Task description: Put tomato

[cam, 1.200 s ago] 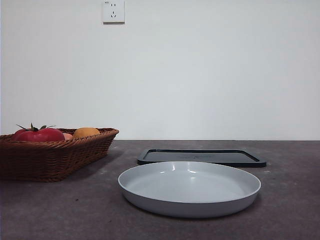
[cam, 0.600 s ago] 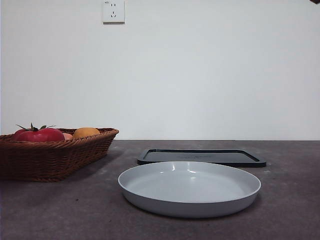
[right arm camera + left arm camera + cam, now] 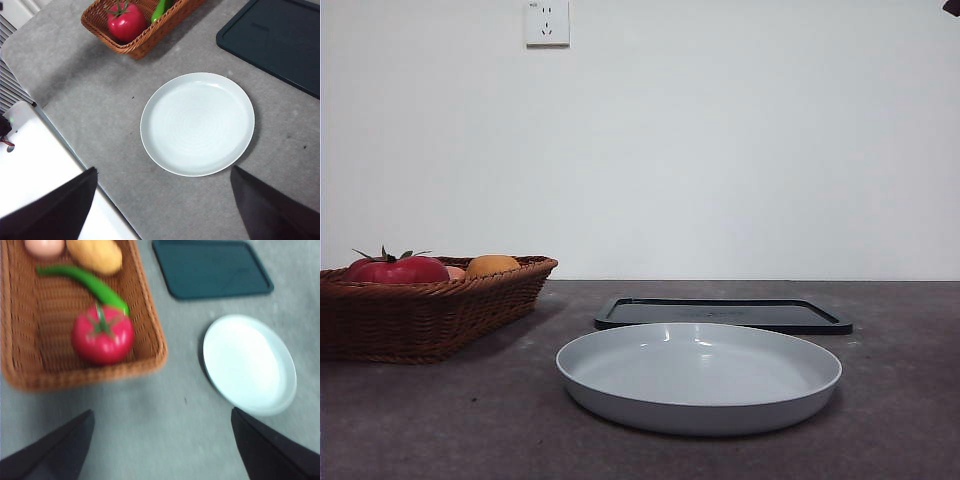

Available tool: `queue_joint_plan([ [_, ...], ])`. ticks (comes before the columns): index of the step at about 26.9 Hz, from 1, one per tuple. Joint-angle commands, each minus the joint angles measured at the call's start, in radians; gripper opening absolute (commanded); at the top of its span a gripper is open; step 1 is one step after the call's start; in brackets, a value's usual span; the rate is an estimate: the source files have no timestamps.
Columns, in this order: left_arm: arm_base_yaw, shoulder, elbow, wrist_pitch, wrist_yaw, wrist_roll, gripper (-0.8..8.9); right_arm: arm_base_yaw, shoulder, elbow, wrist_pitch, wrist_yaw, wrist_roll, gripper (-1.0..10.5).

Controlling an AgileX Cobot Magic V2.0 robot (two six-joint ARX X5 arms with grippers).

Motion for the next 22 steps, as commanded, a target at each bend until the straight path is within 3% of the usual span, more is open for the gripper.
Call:
queue_joint_plan([
  [1, -0.003, 0.039, 0.019, 0.063, -0.004, -0.002, 4.38, 0.005, 0.007, 0.021, 0.010, 0.000, -0.004, 4.3],
  [13, -0.010, 0.309, 0.019, 0.341, -0.015, 0.041, 4.39, 0.005, 0.007, 0.021, 0.010, -0.001, -0.004, 4.3],
  [22, -0.041, 0.518, 0.020, 0.448, -0.083, 0.107, 4.39, 0.005, 0.007, 0.021, 0.010, -0.001, -0.004, 4.3],
])
